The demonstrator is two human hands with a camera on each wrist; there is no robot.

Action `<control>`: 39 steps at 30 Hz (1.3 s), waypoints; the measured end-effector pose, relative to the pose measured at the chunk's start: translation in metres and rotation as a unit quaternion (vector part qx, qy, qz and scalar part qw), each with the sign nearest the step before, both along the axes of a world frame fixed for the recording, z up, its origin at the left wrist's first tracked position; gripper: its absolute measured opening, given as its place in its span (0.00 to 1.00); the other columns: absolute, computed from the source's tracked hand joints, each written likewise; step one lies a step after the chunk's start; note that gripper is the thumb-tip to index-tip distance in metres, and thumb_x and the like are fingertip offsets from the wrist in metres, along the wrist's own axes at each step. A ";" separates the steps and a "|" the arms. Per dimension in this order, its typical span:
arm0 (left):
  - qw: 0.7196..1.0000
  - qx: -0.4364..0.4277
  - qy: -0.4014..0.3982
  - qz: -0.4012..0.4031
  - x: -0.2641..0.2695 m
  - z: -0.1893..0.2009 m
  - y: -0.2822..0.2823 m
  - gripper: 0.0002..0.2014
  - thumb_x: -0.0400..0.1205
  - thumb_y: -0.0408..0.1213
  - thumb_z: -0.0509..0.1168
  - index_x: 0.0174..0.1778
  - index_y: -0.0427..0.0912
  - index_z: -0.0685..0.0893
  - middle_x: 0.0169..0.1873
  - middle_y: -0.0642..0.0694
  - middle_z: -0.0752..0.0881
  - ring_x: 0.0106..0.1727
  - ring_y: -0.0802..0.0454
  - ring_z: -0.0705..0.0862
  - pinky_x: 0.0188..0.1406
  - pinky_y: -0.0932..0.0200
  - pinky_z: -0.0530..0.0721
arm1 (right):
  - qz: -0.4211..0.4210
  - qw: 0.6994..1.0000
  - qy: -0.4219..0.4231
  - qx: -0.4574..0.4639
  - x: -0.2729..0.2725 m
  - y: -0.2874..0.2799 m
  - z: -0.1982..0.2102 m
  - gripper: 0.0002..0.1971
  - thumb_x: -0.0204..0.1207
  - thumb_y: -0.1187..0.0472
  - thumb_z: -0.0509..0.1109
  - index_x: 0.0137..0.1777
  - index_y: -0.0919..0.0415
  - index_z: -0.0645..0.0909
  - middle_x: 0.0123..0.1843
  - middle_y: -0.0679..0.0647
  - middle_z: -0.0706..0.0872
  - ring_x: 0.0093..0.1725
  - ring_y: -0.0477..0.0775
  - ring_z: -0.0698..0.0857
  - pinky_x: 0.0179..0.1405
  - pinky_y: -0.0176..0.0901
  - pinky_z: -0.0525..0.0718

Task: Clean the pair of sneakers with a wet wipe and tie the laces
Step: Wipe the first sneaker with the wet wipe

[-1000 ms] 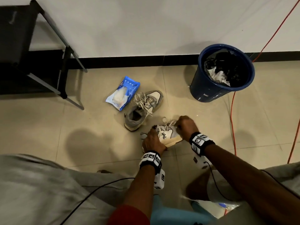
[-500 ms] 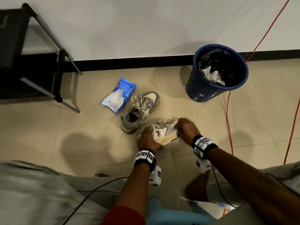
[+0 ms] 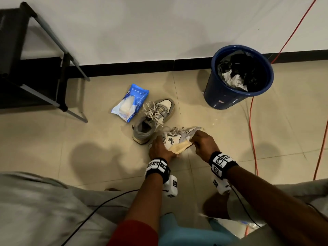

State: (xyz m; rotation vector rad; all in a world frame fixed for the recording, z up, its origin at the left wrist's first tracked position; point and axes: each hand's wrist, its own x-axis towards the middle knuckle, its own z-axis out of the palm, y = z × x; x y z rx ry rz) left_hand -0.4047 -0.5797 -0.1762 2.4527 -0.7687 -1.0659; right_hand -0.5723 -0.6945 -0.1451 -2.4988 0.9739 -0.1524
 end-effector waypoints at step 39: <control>0.991 -0.128 0.018 -0.030 -0.056 0.006 -0.038 0.30 0.68 0.41 0.80 0.62 0.39 0.76 0.61 0.38 0.76 0.59 0.33 0.81 0.55 0.46 0.80 | -0.025 0.994 0.100 0.022 0.023 -0.010 0.006 0.09 0.59 0.63 0.76 0.41 0.60 0.90 0.41 0.60 0.85 0.42 0.65 0.85 0.37 0.45 0.82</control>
